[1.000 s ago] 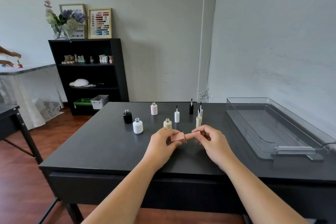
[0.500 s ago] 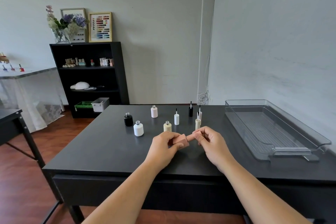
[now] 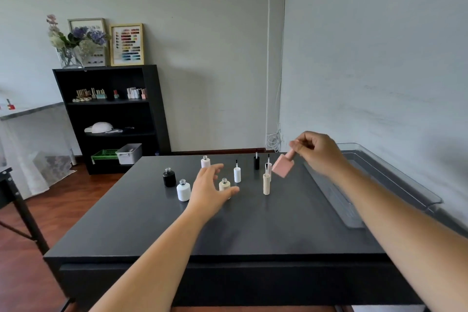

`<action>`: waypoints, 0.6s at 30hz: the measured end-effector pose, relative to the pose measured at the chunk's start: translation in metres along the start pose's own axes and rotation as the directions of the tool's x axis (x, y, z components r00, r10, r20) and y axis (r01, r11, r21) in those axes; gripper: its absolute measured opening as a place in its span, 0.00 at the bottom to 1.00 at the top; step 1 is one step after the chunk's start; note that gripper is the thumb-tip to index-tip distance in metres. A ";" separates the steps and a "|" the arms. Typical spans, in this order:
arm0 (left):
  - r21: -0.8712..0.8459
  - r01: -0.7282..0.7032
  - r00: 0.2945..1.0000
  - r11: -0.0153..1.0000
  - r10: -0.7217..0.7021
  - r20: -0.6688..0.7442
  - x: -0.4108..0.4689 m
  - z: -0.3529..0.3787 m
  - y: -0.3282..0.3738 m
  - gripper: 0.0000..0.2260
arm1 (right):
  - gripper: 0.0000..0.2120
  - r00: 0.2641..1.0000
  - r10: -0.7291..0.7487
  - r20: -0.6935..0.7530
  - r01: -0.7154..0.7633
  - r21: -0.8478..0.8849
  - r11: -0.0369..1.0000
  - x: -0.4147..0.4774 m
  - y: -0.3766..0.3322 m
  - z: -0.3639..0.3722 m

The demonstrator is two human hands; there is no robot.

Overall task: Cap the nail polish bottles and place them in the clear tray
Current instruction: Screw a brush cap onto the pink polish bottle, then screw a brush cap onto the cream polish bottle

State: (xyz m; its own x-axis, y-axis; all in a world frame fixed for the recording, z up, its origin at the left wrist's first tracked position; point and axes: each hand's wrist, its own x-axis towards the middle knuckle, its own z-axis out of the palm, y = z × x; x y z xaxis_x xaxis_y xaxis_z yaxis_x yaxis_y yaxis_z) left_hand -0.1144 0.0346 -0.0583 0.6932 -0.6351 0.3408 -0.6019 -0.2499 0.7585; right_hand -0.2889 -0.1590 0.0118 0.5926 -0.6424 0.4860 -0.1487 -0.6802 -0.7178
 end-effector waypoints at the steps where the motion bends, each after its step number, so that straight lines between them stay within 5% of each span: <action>1: 0.024 0.037 0.999 0.999 -0.038 0.023 0.004 0.001 -0.004 0.31 | 0.09 1.000 0.001 -0.015 -0.001 -0.038 0.999 0.006 0.002 -0.005; 8: 0.113 0.145 0.975 0.983 -0.162 0.155 0.019 0.017 -0.027 0.24 | 0.08 0.998 0.058 0.021 -0.053 -0.190 0.980 0.039 0.026 0.006; 13: 0.033 0.159 0.985 0.987 -0.161 0.059 0.019 0.020 -0.039 0.12 | 0.09 0.988 0.120 0.097 -0.094 -0.240 0.966 0.052 0.042 0.028; 18: -0.122 0.140 0.989 0.983 -0.132 0.072 0.013 0.018 -0.046 0.12 | 0.08 0.977 0.169 0.133 -0.130 -0.262 0.956 0.059 0.056 0.038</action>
State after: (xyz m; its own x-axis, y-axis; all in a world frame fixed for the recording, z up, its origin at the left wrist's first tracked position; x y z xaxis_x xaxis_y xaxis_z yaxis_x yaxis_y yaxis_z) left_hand -0.0849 0.0248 -0.0992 0.7363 -0.6474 0.1966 -0.4459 -0.2458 0.8607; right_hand -0.2324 -0.2216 -0.0187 0.6589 -0.6953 0.2873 -0.4265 -0.6598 -0.6187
